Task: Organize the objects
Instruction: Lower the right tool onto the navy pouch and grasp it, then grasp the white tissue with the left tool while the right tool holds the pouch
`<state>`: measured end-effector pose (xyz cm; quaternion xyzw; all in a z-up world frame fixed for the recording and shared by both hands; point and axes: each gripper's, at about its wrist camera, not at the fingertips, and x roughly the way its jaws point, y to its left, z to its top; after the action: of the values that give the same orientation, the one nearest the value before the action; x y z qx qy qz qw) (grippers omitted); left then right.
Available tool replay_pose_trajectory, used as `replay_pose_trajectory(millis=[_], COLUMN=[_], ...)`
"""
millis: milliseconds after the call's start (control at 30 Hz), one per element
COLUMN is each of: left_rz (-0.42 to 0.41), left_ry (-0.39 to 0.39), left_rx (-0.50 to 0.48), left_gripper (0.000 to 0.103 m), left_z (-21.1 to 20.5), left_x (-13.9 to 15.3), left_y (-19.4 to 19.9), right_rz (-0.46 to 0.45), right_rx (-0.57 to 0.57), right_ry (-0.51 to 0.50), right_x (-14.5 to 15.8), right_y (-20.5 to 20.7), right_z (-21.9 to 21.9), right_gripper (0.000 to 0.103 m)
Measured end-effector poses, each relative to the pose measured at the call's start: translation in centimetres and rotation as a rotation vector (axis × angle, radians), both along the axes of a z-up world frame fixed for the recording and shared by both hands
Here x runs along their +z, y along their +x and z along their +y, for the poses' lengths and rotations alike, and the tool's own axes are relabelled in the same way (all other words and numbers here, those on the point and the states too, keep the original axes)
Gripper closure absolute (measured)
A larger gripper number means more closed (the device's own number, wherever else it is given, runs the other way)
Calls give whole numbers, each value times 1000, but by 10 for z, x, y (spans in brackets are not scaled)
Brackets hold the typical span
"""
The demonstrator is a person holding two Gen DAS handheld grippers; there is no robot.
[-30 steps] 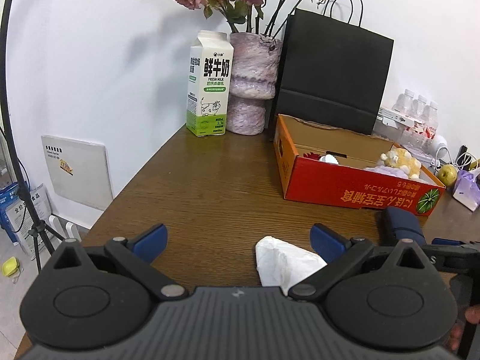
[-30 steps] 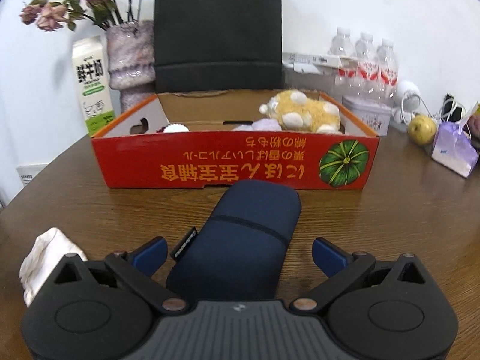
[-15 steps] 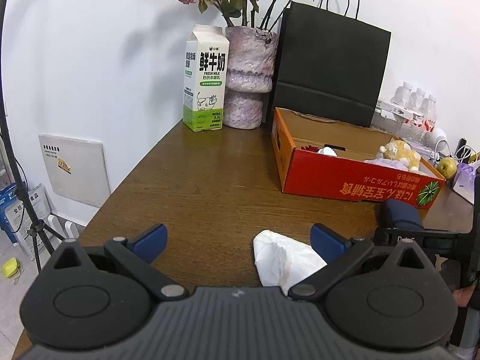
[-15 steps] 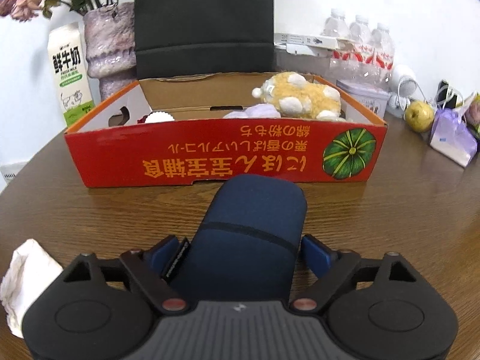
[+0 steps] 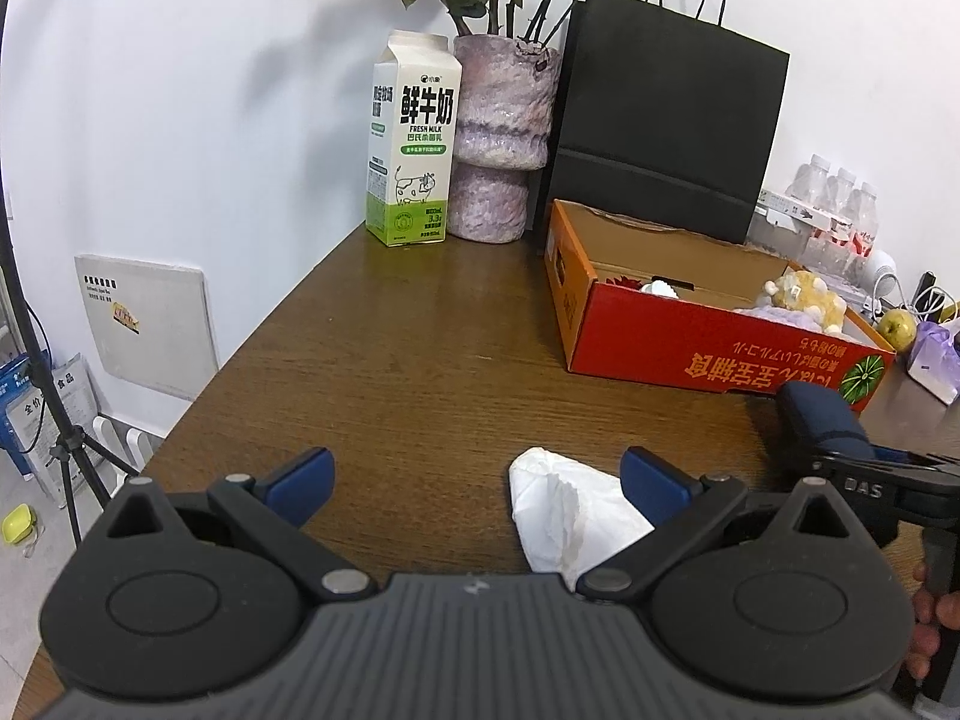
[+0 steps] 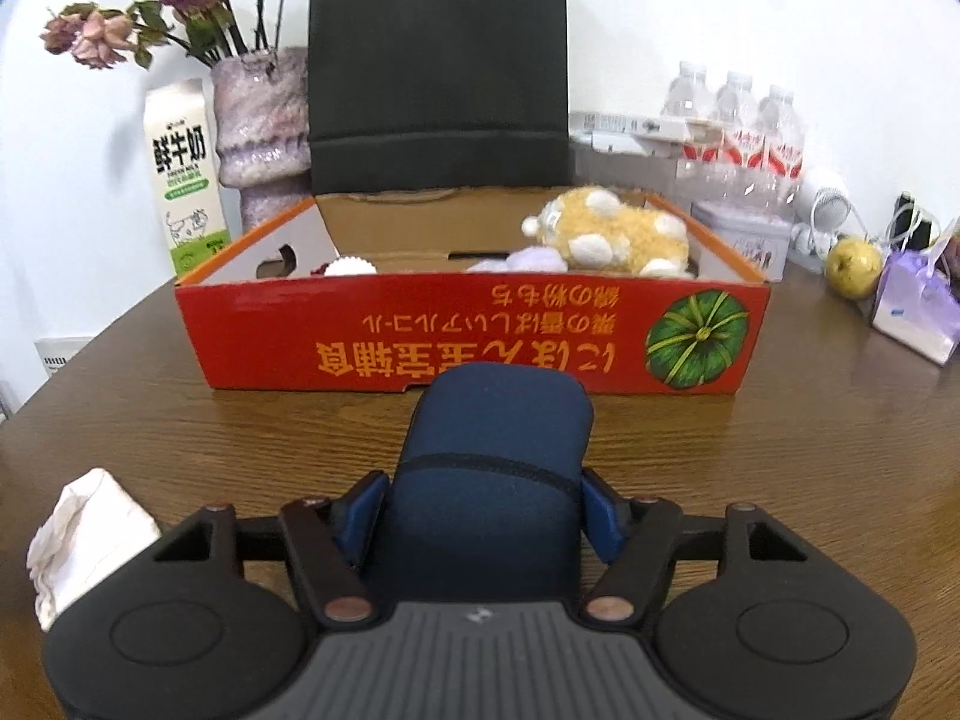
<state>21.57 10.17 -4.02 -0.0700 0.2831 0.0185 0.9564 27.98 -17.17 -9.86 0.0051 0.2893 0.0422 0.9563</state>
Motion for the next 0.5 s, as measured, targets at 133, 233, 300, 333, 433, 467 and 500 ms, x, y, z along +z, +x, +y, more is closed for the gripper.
replay_pose_trajectory(millis=[133, 233, 300, 333, 433, 467, 500], left_rz=[5, 16, 33, 42, 66, 68, 68], left_ry=[3, 7, 14, 14, 9, 6, 3], left_rx=[-3, -10, -24, -31, -52, -58, -64], left_gripper=[0, 0, 0, 0, 0, 0, 0], left_z=[-1, -3, -6, -8, -10, -11, -12], left_x=[-2, -5, -9, -11, -16, -17, -17], left_y=[0, 3, 6, 7, 12, 12, 11], right_rz=[-28, -59, -76, -82, -88, -91, -94], right_rx=[16, 30, 36, 40, 49, 50, 48], right_ry=[1, -23, -34, -40, -46, -47, -47], right_x=[2, 4, 6, 6, 7, 7, 7], right_y=[-14, -25, -32, -35, -40, -41, -43], right_z=[-11, -18, -23, -26, -35, -39, -42], right_gripper=[37, 37, 37, 37, 37, 37, 37])
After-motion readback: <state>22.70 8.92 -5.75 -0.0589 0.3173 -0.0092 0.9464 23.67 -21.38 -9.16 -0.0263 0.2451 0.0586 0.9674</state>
